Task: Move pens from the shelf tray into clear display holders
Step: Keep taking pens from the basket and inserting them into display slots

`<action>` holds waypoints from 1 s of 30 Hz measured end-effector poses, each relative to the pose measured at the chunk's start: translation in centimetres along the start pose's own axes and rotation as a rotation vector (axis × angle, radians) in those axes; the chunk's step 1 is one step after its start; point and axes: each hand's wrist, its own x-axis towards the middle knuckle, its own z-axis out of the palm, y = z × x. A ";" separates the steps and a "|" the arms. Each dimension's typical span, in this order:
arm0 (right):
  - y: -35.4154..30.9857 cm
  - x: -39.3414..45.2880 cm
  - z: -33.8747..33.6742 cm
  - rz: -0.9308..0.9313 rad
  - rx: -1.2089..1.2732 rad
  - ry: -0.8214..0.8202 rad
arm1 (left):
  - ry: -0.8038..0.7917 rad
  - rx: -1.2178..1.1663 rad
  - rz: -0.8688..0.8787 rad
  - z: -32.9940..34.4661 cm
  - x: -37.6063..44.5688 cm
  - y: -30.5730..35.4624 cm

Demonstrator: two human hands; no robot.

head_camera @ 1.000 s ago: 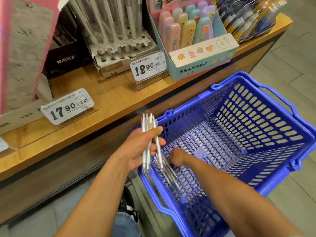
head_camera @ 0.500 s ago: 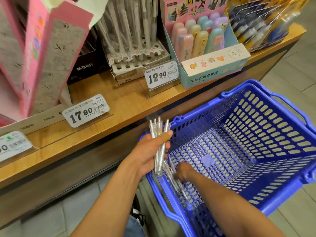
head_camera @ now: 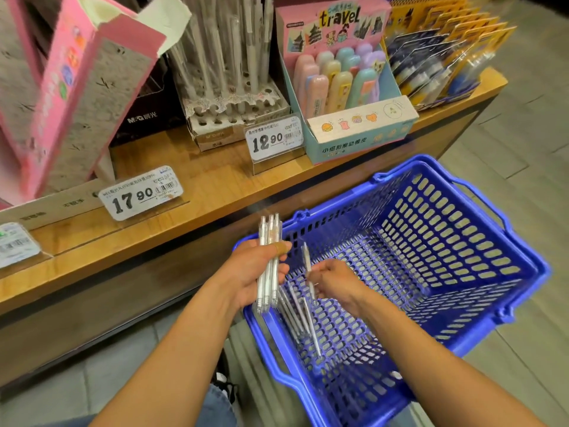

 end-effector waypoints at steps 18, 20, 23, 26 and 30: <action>-4.8 -5.4 -0.5 -0.255 0.025 -0.267 | -0.069 -0.079 0.003 -0.3 -0.1 -0.3; -3.4 -3.0 -1.3 -0.163 -0.018 -0.198 | -0.071 -0.093 -0.001 -0.5 -0.2 -0.4; 0.6 0.8 -0.7 -0.021 -0.368 -0.035 | -0.094 -0.119 -0.025 -0.7 -0.3 -0.4; 5.6 3.9 0.9 0.097 -0.830 -0.090 | -0.117 -0.148 -0.046 -1.0 -0.4 -0.3; 8.3 5.2 2.8 0.164 -1.162 -0.108 | -0.130 -0.139 -0.047 -1.1 -0.4 -0.2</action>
